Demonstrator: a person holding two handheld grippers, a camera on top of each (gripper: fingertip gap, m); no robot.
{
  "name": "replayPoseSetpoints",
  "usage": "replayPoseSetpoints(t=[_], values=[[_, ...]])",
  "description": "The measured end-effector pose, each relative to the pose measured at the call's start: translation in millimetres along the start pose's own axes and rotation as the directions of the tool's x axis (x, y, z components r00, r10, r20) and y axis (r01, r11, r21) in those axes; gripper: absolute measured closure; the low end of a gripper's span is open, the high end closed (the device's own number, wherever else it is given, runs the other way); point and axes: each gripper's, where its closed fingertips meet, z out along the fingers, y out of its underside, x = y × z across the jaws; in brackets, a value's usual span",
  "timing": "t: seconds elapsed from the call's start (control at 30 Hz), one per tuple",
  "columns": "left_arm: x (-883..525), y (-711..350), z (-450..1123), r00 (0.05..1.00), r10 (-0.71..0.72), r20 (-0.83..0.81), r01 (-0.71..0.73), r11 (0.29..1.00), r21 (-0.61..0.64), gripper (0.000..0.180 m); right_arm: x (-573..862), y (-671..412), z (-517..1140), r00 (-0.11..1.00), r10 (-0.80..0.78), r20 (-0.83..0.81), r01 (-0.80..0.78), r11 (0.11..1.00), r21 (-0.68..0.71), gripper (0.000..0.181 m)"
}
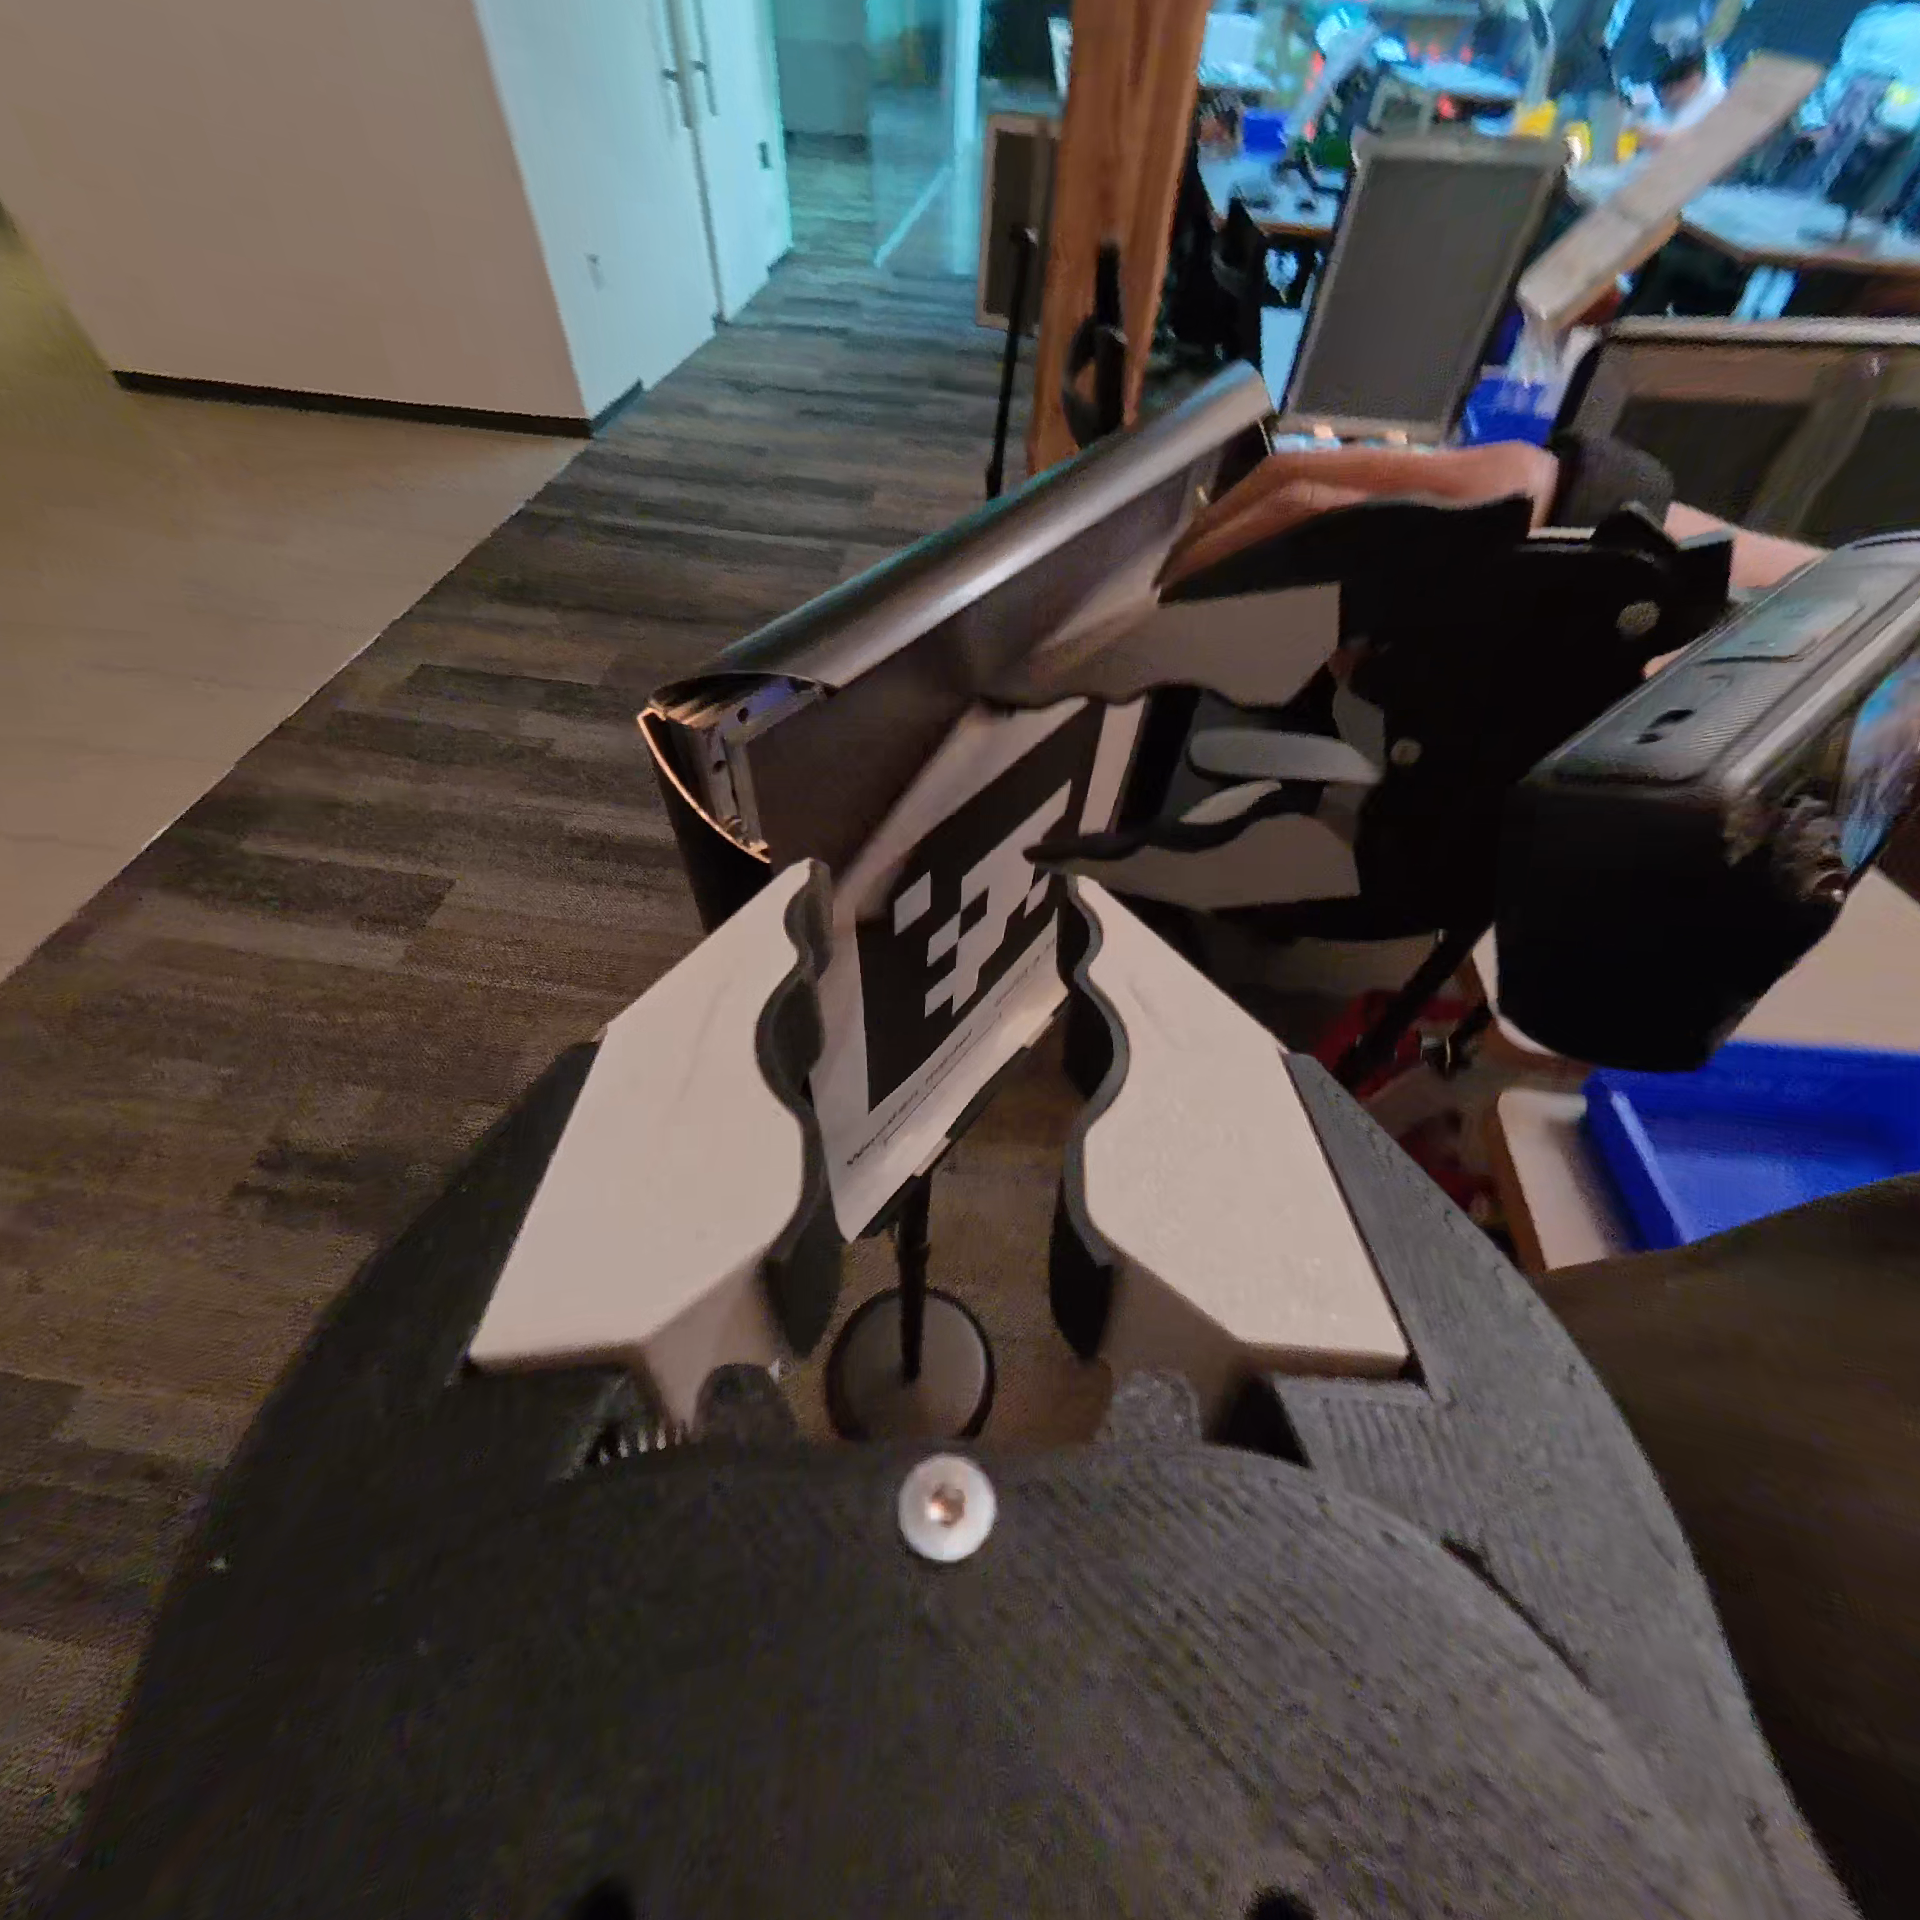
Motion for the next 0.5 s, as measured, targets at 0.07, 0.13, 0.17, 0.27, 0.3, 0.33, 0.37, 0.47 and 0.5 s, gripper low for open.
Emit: replayPoseSetpoints(t=[0.07,0.13,0.17,0.27,0.3,0.33,0.37,0.47,0.5], values=[[3.6,-0.5,2.7,0.998,-0.051,0.041,0.050,0.998,0.033,0.141,-0.3,3.8,-5.6,0.999,-0.020,0.034,0.019,1.000,0.021,0.158],[10.9,0.6,4.9,0.994,-0.084,0.063,0.081,0.995,0.050,0.140,-5.8,5.5,-13.7,0.993,-0.017,0.121,0.010,0.998,0.062,0.181],[17.7,1.2,6.2,0.994,-0.088,0.057,0.085,0.995,0.053,0.135,-9.8,5.8,-18.1,0.985,-0.012,0.172,-0.002,0.997,0.080,0.181],[34.9,4.6,8.1,0.995,-0.050,0.085,0.046,0.998,0.050,0.132,-7.2,6.5,-29.1,0.981,-0.040,0.188,0.013,0.989,0.145,0.181],[36.4,5.9,7.9,0.992,-0.019,0.128,0.013,0.999,0.049,0.132,-5.7,7.2,-31.5,0.982,-0.057,0.178,0.027,0.986,0.165,0.181],[35.0,6.4,8.4,0.984,0.007,0.177,-0.016,0.999,0.049,0.133,-2.3,8.0,-33.3,0.986,-0.064,0.157,0.035,0.983,0.182,0.181],[32.5,6.5,9.8,0.975,0.025,0.221,-0.034,0.999,0.040,0.133,3.9,8.7,-35.6,0.991,-0.057,0.121,0.032,0.979,0.199,0.181],[23.0,7.8,19.1,0.937,0.081,0.339,-0.082,0.997,-0.011,0.133,9.9,14.7,-44.6,0.996,-0.007,0.090,-0.015,0.969,0.248,0.181],[16.4,6.1,20.7,0.913,0.109,0.394,-0.108,0.994,-0.025,0.133,6.2,16.8,-48.2,0.993,0.021,0.113,-0.051,0.962,0.267,0.181]])
